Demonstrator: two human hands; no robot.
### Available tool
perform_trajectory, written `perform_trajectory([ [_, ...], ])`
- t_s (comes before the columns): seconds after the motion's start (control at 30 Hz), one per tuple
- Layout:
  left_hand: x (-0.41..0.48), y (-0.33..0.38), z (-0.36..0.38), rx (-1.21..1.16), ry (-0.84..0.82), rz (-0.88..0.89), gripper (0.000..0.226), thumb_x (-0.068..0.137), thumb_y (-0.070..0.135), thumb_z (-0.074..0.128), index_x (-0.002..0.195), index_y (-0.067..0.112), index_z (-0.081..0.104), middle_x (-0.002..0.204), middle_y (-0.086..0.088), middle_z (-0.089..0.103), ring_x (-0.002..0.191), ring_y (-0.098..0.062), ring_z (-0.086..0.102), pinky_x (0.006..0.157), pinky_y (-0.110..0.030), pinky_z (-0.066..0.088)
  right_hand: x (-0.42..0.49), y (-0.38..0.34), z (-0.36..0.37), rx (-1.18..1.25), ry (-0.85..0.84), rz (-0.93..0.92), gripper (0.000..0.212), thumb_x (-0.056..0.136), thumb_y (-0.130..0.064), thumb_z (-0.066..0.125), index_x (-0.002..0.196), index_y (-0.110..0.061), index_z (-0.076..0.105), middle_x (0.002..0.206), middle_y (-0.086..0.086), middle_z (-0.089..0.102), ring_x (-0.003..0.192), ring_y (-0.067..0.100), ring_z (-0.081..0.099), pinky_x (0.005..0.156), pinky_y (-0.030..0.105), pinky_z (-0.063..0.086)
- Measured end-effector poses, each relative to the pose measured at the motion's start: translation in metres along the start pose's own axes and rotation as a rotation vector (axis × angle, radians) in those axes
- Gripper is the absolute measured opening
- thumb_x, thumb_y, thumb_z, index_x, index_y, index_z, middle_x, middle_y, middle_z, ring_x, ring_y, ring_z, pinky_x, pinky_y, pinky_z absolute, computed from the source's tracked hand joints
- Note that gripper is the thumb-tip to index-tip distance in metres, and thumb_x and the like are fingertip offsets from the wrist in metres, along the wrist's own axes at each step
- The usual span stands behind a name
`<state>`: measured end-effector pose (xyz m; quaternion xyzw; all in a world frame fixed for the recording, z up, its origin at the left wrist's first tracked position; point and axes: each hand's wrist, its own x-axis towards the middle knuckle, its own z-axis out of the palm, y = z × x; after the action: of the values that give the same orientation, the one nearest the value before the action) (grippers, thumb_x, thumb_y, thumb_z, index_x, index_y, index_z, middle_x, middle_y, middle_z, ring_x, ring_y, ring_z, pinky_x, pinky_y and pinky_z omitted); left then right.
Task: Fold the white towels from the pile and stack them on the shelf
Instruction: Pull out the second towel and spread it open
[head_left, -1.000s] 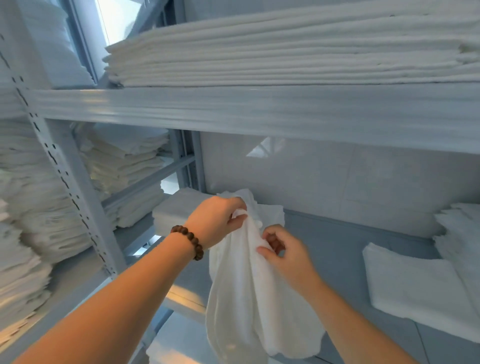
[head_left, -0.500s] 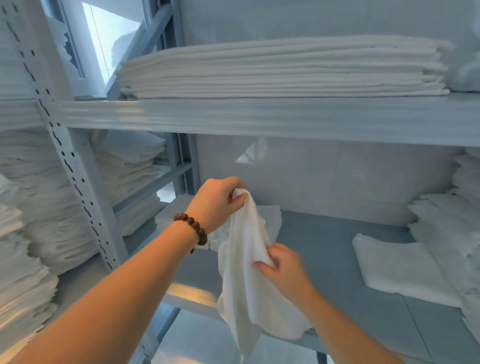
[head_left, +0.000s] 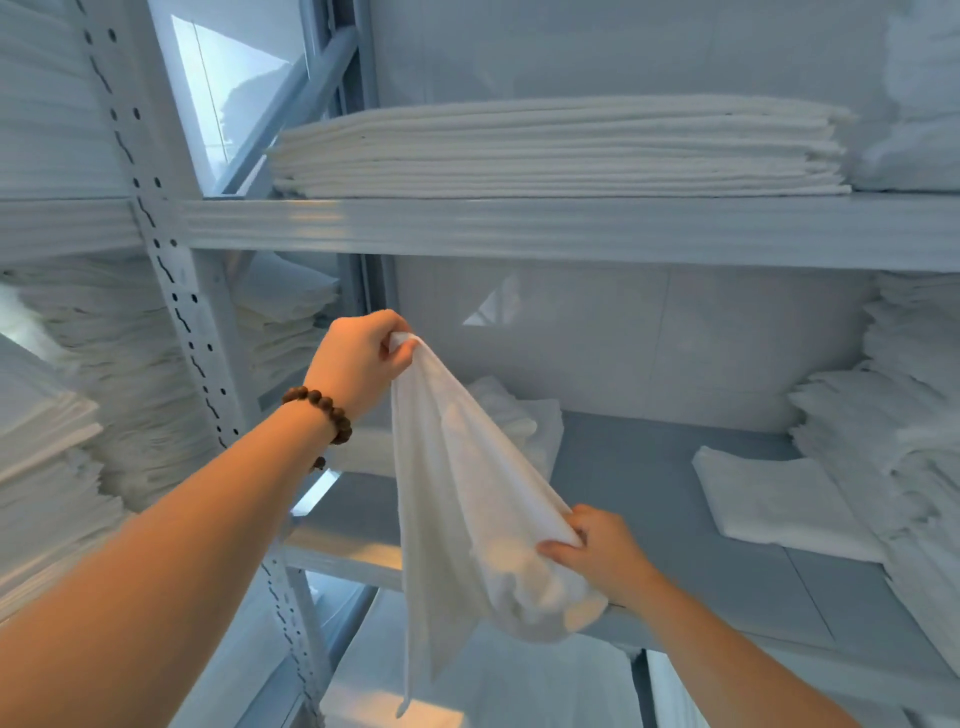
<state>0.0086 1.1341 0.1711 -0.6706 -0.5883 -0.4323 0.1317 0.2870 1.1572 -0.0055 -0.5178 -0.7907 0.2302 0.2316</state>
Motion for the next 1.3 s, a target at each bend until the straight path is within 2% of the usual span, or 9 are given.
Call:
perform_trajectory([
  [0.13,-0.006,-0.019,-0.03,-0.024,0.087,-0.023,0.009,0.085,0.018,0.062,0.088,0.01,0.067,0.07,-0.005,0.063,0.067,-0.019,0.057,0.065,-0.025,0.042,-0.002,-0.01,0.004,-0.092,-0.049,-0.04,0.038,0.08,-0.043,0.068,0.098,-0.01,0.068,0.085,-0.003,0.057,0.084,0.018,0.056,0.066,0.023,0.036],
  [0.27,-0.016,-0.033,-0.048,0.016,0.081,-0.005,0.009,0.087,0.018,0.062,0.088,0.01,0.066,0.071,-0.005,0.064,0.066,-0.019,0.058,0.064,-0.023,0.043,-0.003,-0.013,0.013,-0.185,-0.124,-0.01,0.05,0.077,-0.049,0.068,0.108,-0.011,0.063,0.105,0.004,0.063,0.096,0.023,0.06,0.08,0.033,0.049],
  [0.5,-0.027,-0.067,-0.075,0.058,0.095,-0.045,0.007,0.086,0.017,0.062,0.087,0.011,0.066,0.067,-0.001,0.059,0.062,-0.016,0.054,0.059,-0.015,0.038,-0.006,-0.006,0.017,-0.301,-0.245,0.056,0.036,0.069,-0.053,0.071,0.075,-0.019,0.06,0.082,0.0,0.06,0.074,0.02,0.058,0.062,0.032,0.042],
  [0.67,-0.034,-0.095,-0.092,0.084,0.161,-0.14,0.008,0.085,0.018,0.063,0.086,0.011,0.067,0.071,-0.004,0.062,0.067,-0.019,0.056,0.069,-0.026,0.042,-0.014,0.02,0.007,-0.507,-0.36,0.095,0.023,0.083,-0.032,0.059,0.065,-0.02,0.053,0.072,0.003,0.054,0.082,0.025,0.058,0.057,0.027,0.033],
  [0.83,-0.044,-0.11,-0.09,0.129,0.072,-0.119,0.008,0.086,0.017,0.063,0.089,0.01,0.066,0.072,-0.006,0.062,0.067,-0.022,0.057,0.068,-0.031,0.046,-0.016,0.036,0.005,-0.44,-0.278,0.135,0.025,0.089,-0.035,0.058,0.086,-0.012,0.067,0.084,0.002,0.059,0.089,0.022,0.06,0.067,0.027,0.036],
  [1.0,-0.057,-0.131,-0.084,0.174,-0.016,-0.157,0.008,0.088,0.017,0.061,0.09,0.011,0.065,0.075,-0.005,0.063,0.072,-0.023,0.058,0.069,-0.032,0.045,-0.021,0.044,-0.004,-0.373,-0.183,0.19,0.035,0.091,-0.031,0.059,0.058,-0.029,0.045,0.067,-0.007,0.047,0.082,0.019,0.054,0.066,0.026,0.034],
  [1.13,-0.072,-0.146,-0.07,0.193,-0.088,-0.196,0.007,0.09,0.02,0.06,0.09,0.013,0.064,0.076,-0.002,0.062,0.072,-0.021,0.057,0.066,-0.031,0.044,-0.021,0.051,-0.015,-0.376,-0.098,0.26,0.026,0.09,-0.038,0.058,0.082,-0.016,0.07,0.079,0.002,0.062,0.081,0.021,0.058,0.067,0.026,0.04],
  [1.23,-0.08,-0.151,-0.056,0.195,-0.115,-0.228,0.008,0.09,0.02,0.06,0.09,0.013,0.064,0.075,-0.002,0.062,0.071,-0.02,0.057,0.067,-0.031,0.044,-0.023,0.057,-0.023,-0.404,-0.042,0.321,0.05,0.087,-0.057,0.052,0.059,-0.016,0.051,0.063,-0.001,0.053,0.069,0.021,0.054,0.06,0.028,0.038],
  [1.3,-0.085,-0.153,-0.046,0.19,-0.131,-0.236,0.009,0.09,0.02,0.059,0.09,0.013,0.064,0.075,-0.001,0.062,0.071,-0.019,0.057,0.067,-0.03,0.044,-0.024,0.063,-0.027,-0.428,0.008,0.34,0.051,0.09,-0.054,0.049,0.056,-0.017,0.043,0.064,0.003,0.054,0.073,0.024,0.056,0.061,0.027,0.035],
])
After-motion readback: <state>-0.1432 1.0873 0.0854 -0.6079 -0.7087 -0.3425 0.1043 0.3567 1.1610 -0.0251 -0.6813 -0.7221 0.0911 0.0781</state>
